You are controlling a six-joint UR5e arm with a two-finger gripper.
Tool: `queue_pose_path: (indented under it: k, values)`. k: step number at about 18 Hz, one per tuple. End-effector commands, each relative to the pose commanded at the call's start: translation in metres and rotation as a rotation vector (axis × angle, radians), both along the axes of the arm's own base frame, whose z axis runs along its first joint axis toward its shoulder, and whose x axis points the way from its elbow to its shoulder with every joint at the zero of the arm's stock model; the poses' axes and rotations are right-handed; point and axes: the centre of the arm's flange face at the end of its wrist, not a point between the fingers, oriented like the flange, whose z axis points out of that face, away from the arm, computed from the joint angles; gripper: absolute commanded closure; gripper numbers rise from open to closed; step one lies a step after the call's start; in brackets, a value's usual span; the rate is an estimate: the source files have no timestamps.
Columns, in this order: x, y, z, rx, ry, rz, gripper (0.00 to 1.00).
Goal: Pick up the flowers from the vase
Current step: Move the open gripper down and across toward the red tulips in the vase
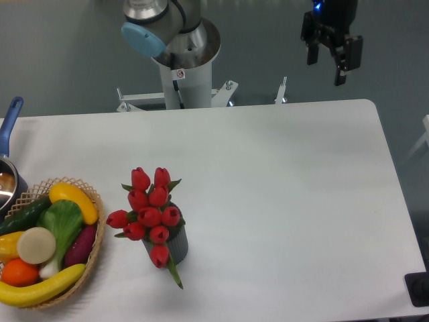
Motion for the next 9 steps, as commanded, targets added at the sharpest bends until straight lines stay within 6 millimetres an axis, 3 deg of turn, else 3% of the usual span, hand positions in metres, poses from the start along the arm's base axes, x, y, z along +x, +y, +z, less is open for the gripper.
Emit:
queue_pose_path:
  k: [9]
  values:
    - [0.0028, 0.0057, -0.0098, 0.036, -0.033, 0.015, 0.00]
